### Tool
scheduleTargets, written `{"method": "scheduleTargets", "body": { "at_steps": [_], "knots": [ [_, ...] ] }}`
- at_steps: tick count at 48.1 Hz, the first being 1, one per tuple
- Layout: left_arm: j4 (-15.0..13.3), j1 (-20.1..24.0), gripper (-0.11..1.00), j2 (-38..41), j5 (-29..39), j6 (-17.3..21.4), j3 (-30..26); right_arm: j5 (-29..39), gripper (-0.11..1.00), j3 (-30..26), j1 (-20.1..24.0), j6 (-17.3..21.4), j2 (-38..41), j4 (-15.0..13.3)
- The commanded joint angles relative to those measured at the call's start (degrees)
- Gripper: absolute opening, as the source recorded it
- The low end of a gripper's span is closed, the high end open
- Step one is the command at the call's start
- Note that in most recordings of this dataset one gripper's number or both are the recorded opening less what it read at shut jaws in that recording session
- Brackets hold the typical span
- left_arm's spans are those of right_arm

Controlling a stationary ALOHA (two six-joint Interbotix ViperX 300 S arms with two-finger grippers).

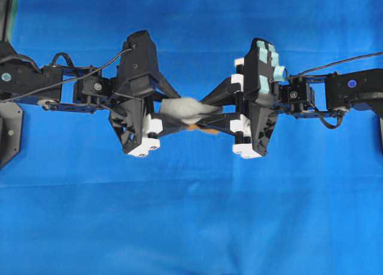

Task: Hand over the sponge with the left arm and wipe it with the right arm.
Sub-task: 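Open the left gripper and pull it back, leaving sponge in right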

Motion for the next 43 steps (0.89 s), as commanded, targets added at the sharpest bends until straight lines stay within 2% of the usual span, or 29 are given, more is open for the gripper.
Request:
{"method": "scheduleTargets", "body": {
  "at_steps": [1, 4, 6, 25, 35, 43],
  "knots": [
    [0.09, 0.0, 0.67, -1.93, -0.62, 0.62, 0.18, 0.18, 0.38, -0.35, 0.0, 0.0, -1.58, -0.09],
    [0.09, 0.0, 0.82, -3.16, -0.7, 1.49, 1.14, 0.53, 0.38, 0.26, 0.0, 0.18, -2.37, -0.09],
    [0.0, 0.0, 0.86, -4.04, -0.97, 1.85, 1.85, 0.79, 0.38, 0.7, 0.0, 0.18, -2.9, -0.09],
    [0.0, 0.0, 0.83, -13.97, -9.4, 2.2, 11.07, 3.16, 0.36, 5.89, 0.26, 0.79, -7.65, 0.0],
    [0.0, 0.09, 0.83, -14.5, -10.55, 2.2, 11.95, 4.22, 0.36, 5.45, 0.26, 0.7, -7.03, 0.0],
    [0.0, 0.18, 0.83, -14.5, -10.63, 2.37, 12.04, 3.34, 0.36, 5.27, 0.09, 0.7, -3.43, 0.0]
  ]
}}
